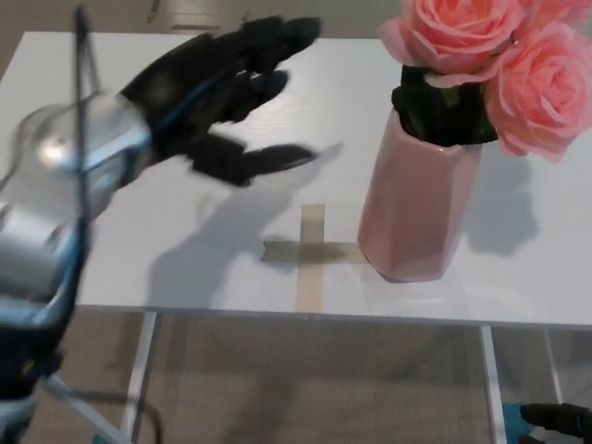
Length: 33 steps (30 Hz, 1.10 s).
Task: Use the left hand to pick up the rose and then lift and insert it into the pink vase.
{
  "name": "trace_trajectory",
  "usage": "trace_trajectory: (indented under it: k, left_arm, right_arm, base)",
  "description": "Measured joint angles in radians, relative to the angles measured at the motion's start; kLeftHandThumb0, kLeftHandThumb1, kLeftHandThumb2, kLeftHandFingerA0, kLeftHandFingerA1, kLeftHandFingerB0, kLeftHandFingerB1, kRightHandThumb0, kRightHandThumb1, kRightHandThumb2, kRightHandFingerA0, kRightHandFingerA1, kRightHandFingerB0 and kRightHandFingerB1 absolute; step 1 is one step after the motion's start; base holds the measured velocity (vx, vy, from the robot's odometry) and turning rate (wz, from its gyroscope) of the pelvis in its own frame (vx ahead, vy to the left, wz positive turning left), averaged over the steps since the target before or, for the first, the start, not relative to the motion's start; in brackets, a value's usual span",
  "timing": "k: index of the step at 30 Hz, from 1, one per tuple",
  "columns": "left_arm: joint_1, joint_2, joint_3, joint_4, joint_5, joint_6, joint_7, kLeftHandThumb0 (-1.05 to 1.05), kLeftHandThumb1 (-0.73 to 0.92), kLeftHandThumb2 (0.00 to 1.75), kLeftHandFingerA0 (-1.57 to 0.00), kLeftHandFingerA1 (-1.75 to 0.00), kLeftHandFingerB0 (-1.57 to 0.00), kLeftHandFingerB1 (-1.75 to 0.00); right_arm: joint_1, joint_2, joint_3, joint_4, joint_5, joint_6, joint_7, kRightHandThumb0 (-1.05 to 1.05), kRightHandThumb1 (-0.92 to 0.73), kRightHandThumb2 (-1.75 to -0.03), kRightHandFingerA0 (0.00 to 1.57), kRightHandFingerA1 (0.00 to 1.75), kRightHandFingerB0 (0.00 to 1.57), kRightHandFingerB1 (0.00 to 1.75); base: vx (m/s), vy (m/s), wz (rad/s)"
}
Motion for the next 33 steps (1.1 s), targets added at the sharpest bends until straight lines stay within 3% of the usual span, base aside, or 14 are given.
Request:
trace_trajectory:
  k: [1, 6, 9, 13, 14, 15, 16, 22, 23, 27, 28, 29, 33]
  left_arm:
    - [0.042, 0.01, 0.02, -0.029, -0.002, -0.012, -0.003, -0.71, 0.41, 0.8, 0.0, 0.0, 0.0, -0.02]
    - [0.283, 0.045, 0.118, -0.198, -0.006, -0.061, -0.009, -0.65, 0.38, 0.78, 0.0, -0.08, 0.0, -0.1]
    - [0.409, 0.044, 0.176, -0.266, -0.013, -0.084, -0.016, -0.66, 0.4, 0.81, -0.04, -0.31, -0.04, -0.27]
    - [0.598, 0.025, 0.267, -0.336, -0.034, -0.12, -0.033, -0.66, 0.4, 0.81, -0.04, -0.31, -0.04, -0.27]
    - [0.64, 0.022, 0.288, -0.35, -0.04, -0.129, -0.039, -0.32, 0.15, 0.83, -0.07, -0.5, -0.07, -0.49]
    - [0.695, 0.016, 0.318, -0.372, -0.049, -0.144, -0.047, -0.32, 0.15, 0.83, -0.07, -0.5, -0.07, -0.49]
    - [0.731, 0.011, 0.34, -0.383, -0.055, -0.154, -0.054, -0.73, 0.49, 0.56, -0.28, -0.31, -0.31, -0.31]
    - [1.013, -0.048, 0.504, -0.413, -0.119, -0.233, -0.124, -0.71, 0.49, 0.56, -0.34, -0.34, -0.38, -0.33]
    - [1.057, -0.055, 0.528, -0.405, -0.13, -0.255, -0.141, -0.72, 0.43, 0.79, -0.27, -0.42, -0.34, -0.42]
    - [1.15, -0.063, 0.558, -0.333, -0.143, -0.316, -0.182, -0.72, 0.43, 0.79, -0.29, -0.43, -0.31, -0.41]
    - [1.163, -0.064, 0.561, -0.318, -0.146, -0.327, -0.188, -0.68, 0.49, 0.56, -0.34, -0.34, -0.31, -0.31]
    - [1.186, -0.066, 0.566, -0.294, -0.15, -0.349, -0.201, -0.68, 0.49, 0.56, -0.34, -0.34, -0.31, -0.31]
    - [1.2, -0.061, 0.531, -0.16, -0.122, -0.407, -0.194, -0.73, 0.51, 0.57, -0.2, -0.3, -0.18, -0.27]
  right_arm:
    - [0.001, 0.0, 0.0, 0.0, 0.0, 0.0, 0.0, -0.29, -0.65, -0.59, 0.64, 0.42, 0.55, 0.4]
    - [0.007, 0.0, 0.0, 0.0, 0.0, 0.0, -0.002, -0.29, -0.65, -0.59, 0.64, 0.43, 0.56, 0.4]
    - [0.013, 0.0, 0.0, 0.001, 0.0, -0.001, -0.005, -0.29, -0.65, -0.59, 0.65, 0.43, 0.57, 0.4]
    - [0.021, 0.0, -0.001, 0.002, 0.0, -0.002, -0.008, -0.29, -0.65, -0.59, 0.65, 0.43, 0.57, 0.4]
    - [0.023, 0.0, -0.001, 0.003, 0.0, -0.002, -0.009, -0.29, -0.65, -0.59, 0.66, 0.43, 0.56, 0.4]
    - [0.027, 0.0, -0.003, 0.003, 0.0, -0.003, -0.011, -0.29, -0.65, -0.59, 0.66, 0.43, 0.56, 0.4]
    - [0.03, 0.0, -0.003, 0.004, 0.0, -0.003, -0.013, -0.29, -0.65, -0.59, 0.66, 0.43, 0.56, 0.4]
    - [0.056, 0.001, -0.002, 0.008, 0.0, -0.005, -0.023, -0.29, -0.65, -0.59, 0.66, 0.43, 0.56, 0.4]
    - [0.063, 0.001, -0.002, 0.009, -0.001, -0.005, -0.025, -0.29, -0.65, -0.59, 0.66, 0.43, 0.56, 0.4]
    - [0.076, 0.002, -0.001, 0.01, -0.001, -0.005, -0.029, -0.29, -0.65, -0.59, 0.66, 0.43, 0.56, 0.4]
    - [0.079, 0.002, 0.0, 0.01, -0.001, -0.005, -0.03, -0.29, -0.65, -0.59, 0.66, 0.43, 0.56, 0.4]
    - [0.083, 0.002, 0.0, 0.01, -0.001, -0.005, -0.032, -0.29, -0.65, -0.59, 0.66, 0.43, 0.56, 0.4]
    - [0.097, 0.004, 0.0, 0.012, -0.001, -0.005, -0.037, -0.29, -0.65, -0.59, 0.67, 0.43, 0.56, 0.4]
  base:
    - [0.0, 0.0, 0.0]
    - [0.0, 0.0, 0.0]
    - [0.0, 0.0, 0.0]
    - [0.0, 0.0, 0.0]
    - [0.0, 0.0, 0.0]
    - [0.0, 0.0, 0.0]
    - [0.0, 0.0, 0.0]
    - [0.0, 0.0, 0.0]
    - [0.0, 0.0, 0.0]
    - [0.0, 0.0, 0.0]
    - [0.0, 0.0, 0.0]
    - [0.0, 0.0, 0.0]
    - [0.0, 0.0, 0.0]
